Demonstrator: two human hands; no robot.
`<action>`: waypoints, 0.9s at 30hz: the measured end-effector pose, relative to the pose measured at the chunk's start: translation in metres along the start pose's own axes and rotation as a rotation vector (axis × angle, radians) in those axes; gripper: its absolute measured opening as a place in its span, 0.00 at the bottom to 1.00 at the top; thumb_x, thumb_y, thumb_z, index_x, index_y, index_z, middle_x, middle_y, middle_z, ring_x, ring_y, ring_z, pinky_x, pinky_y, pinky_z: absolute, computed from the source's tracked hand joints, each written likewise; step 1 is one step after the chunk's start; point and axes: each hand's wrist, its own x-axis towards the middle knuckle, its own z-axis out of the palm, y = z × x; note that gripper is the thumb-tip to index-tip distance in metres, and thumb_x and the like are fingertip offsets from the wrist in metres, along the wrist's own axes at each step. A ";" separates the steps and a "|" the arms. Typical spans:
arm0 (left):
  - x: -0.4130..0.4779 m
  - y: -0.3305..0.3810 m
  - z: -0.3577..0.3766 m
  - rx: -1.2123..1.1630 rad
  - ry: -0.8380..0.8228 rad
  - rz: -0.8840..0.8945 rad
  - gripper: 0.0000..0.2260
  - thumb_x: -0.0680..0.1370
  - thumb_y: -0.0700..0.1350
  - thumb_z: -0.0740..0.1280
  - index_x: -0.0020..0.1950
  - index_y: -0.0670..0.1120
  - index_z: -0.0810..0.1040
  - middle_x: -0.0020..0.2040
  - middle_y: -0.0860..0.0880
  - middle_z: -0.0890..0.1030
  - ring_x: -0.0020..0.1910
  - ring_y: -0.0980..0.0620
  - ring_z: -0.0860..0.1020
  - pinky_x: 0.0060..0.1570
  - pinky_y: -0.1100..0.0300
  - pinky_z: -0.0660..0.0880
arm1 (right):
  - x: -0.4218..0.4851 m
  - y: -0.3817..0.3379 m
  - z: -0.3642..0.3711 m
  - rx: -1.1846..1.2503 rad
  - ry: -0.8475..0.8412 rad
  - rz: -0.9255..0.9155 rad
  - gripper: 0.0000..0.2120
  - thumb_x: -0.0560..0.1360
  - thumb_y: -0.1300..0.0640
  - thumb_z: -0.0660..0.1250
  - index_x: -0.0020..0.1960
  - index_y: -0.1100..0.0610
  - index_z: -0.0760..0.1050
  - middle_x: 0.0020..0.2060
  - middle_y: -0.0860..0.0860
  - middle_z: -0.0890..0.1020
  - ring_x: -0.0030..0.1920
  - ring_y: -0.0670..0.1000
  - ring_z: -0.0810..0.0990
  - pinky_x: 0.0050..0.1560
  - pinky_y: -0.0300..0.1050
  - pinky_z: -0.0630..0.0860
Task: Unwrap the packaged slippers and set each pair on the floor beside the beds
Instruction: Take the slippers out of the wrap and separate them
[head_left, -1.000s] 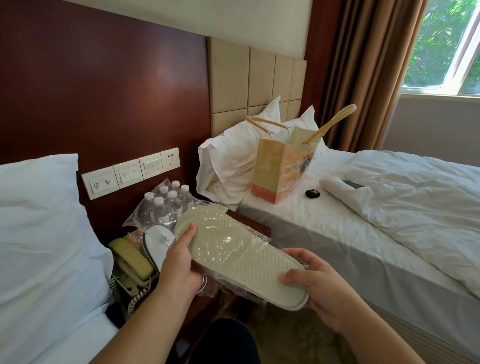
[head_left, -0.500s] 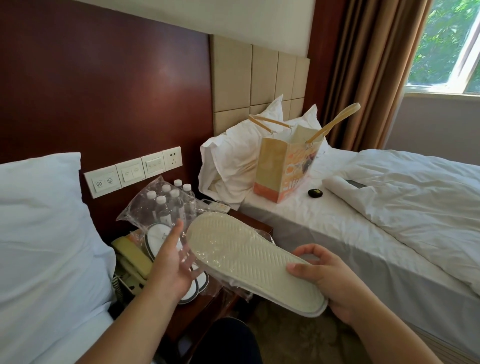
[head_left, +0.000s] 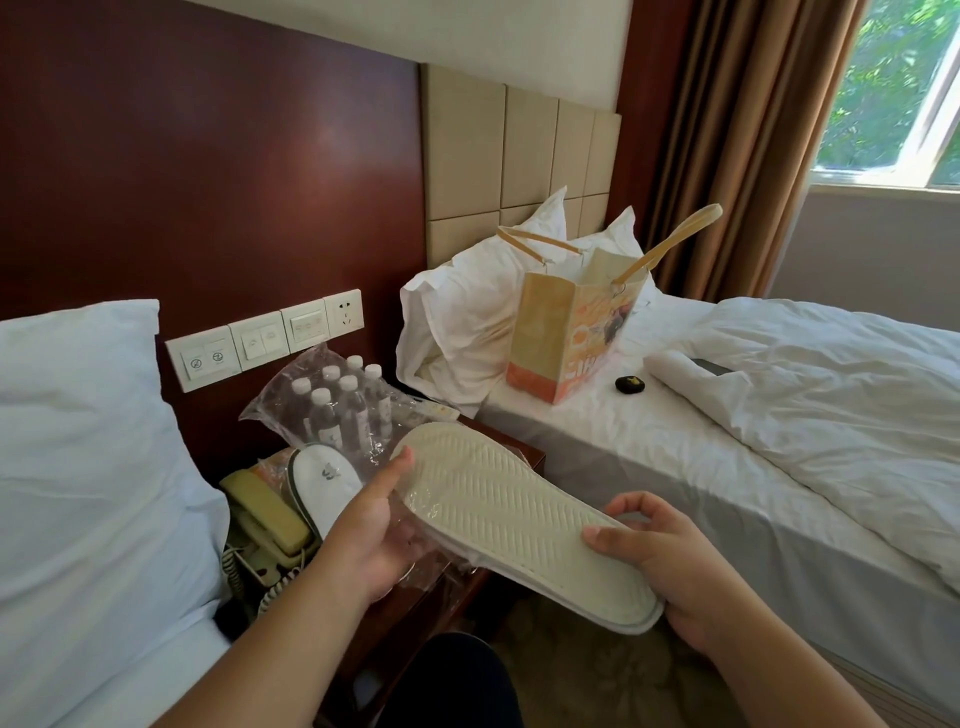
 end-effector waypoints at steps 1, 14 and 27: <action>0.000 -0.001 0.000 0.016 -0.004 -0.012 0.21 0.74 0.55 0.72 0.63 0.47 0.78 0.50 0.43 0.86 0.54 0.42 0.82 0.58 0.41 0.77 | 0.001 0.000 -0.001 0.002 0.009 0.001 0.20 0.65 0.63 0.80 0.53 0.60 0.77 0.47 0.59 0.86 0.45 0.61 0.86 0.42 0.54 0.83; 0.019 -0.015 0.001 0.088 0.059 -0.012 0.19 0.77 0.46 0.71 0.66 0.45 0.75 0.50 0.43 0.82 0.46 0.42 0.82 0.33 0.50 0.81 | 0.012 0.021 -0.009 0.025 0.041 0.050 0.21 0.63 0.64 0.81 0.52 0.61 0.77 0.48 0.61 0.86 0.47 0.64 0.86 0.47 0.58 0.82; 0.078 -0.036 0.004 0.257 0.094 -0.086 0.08 0.81 0.44 0.66 0.58 0.43 0.76 0.41 0.44 0.83 0.36 0.46 0.82 0.27 0.56 0.78 | 0.051 0.050 -0.028 0.024 0.067 0.139 0.23 0.60 0.62 0.82 0.52 0.58 0.78 0.48 0.61 0.86 0.47 0.64 0.85 0.51 0.63 0.81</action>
